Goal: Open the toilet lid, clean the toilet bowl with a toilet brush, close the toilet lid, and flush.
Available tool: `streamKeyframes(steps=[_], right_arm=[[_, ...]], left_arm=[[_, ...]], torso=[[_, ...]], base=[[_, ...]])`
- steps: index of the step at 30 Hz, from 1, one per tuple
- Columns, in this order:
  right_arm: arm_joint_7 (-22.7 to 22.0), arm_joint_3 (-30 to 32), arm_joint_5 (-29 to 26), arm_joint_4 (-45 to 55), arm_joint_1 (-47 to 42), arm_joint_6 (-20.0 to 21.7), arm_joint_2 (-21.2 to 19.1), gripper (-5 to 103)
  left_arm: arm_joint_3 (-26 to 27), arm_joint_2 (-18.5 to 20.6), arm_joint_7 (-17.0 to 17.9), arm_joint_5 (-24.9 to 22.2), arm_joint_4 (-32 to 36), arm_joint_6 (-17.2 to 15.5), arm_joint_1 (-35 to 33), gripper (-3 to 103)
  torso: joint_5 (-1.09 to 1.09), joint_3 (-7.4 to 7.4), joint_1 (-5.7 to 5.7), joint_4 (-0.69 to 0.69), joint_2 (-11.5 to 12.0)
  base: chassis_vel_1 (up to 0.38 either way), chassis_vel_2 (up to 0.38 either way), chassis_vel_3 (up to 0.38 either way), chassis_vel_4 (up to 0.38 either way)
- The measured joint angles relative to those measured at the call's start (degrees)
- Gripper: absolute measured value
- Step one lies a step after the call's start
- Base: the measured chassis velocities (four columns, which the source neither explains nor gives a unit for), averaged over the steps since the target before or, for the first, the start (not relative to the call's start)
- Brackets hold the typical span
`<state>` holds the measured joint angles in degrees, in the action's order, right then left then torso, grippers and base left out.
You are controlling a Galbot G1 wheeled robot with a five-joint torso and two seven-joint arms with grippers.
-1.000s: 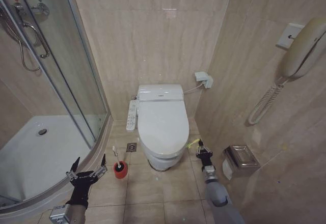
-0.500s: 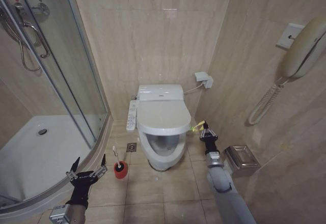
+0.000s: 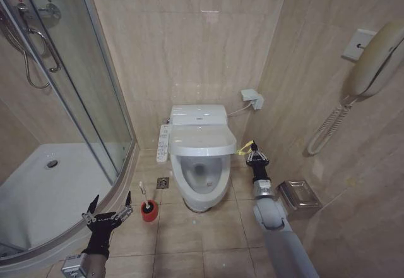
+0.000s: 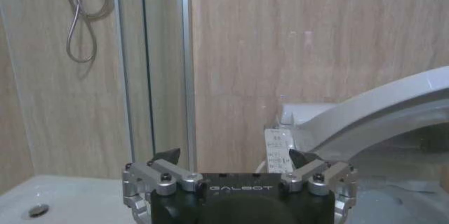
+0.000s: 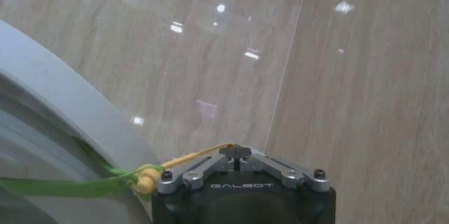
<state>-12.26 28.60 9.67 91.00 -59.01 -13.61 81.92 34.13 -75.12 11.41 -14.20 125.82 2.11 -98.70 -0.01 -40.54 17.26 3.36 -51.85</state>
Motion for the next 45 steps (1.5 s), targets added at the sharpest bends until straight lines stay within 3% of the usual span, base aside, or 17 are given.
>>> streamKeyframes(steps=[20,35,45], right_arm=[[-1.8,1.1,0.2,0.8,-1.2,-1.6,-0.3,0],[-2.5,0.2,-0.8,2.5,2.9,1.4,-0.3,0],[-1.5,-0.5,-0.3,-1.6,7.6,1.8,0.6,0]], left_arm=[[0.0,0.0,0.0,0.0,0.0,0.0,0.0,100],[0.0,0.0,0.0,0.0,0.0,0.0,0.0,100],[0.0,0.0,0.0,0.0,0.0,0.0,0.0,100]], torso=[[-0.01,-0.02,0.05,-0.01,0.0],[0.00,-0.01,0.01,0.00,0.0],[0.00,0.00,0.00,0.00,0.0]], base=[[-0.104,0.106,0.098,-0.113],[0.022,-0.034,-0.024,0.027],[0.000,0.000,0.000,0.000]])
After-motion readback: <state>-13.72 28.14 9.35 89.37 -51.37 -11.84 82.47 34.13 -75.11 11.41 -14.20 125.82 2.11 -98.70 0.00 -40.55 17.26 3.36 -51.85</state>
